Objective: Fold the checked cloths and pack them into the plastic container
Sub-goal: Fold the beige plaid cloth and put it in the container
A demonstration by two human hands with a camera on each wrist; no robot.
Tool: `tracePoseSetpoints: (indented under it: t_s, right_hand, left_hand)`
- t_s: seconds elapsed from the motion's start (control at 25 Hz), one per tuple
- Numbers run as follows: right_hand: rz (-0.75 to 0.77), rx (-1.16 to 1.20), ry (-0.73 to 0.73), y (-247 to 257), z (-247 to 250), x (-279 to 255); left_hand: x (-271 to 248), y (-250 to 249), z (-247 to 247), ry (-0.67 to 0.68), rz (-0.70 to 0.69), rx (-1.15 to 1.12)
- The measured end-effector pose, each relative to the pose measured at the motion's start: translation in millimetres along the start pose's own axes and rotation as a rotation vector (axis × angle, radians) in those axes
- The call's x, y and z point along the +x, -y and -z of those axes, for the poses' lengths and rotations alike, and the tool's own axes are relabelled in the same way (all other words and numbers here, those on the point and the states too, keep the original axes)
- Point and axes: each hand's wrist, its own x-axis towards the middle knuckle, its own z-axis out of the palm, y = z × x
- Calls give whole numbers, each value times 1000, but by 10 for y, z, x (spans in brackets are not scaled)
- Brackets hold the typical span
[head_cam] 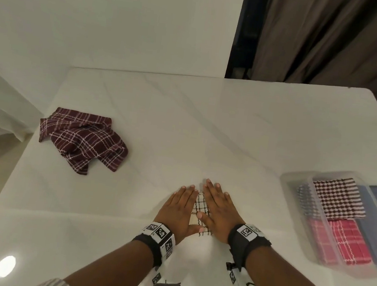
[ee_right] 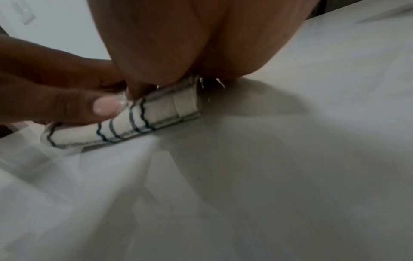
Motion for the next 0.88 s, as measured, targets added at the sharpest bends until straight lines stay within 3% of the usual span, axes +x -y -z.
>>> tracePoseSetpoints:
  t_s: [0.12, 0.24, 0.32, 0.44, 0.64, 0.88]
  right_hand:
    - [14, 149, -38, -98, -17, -267]
    - [-28, 188, -36, -128, -197, -680]
    - [-48, 215, -47, -120, -286, -950]
    - [-80, 361, -90, -107, -369, -1316]
    - [-218, 711, -189, -110, -288, -1815]
    - [-287, 657, -338, -295, -33, -2133]
  left_hand:
    - [-111, -266, 57, -76, 105, -10]
    - [-263, -506, -61, 6, 385, -219]
    - [-364, -627, -140, 18, 467, -308]
    - [-570, -787, -166, -36, 416, -279]
    - [-799, -1023, -91, -122, 154, -389]
    - [-694, -1254, 217, -154, 45, -577]
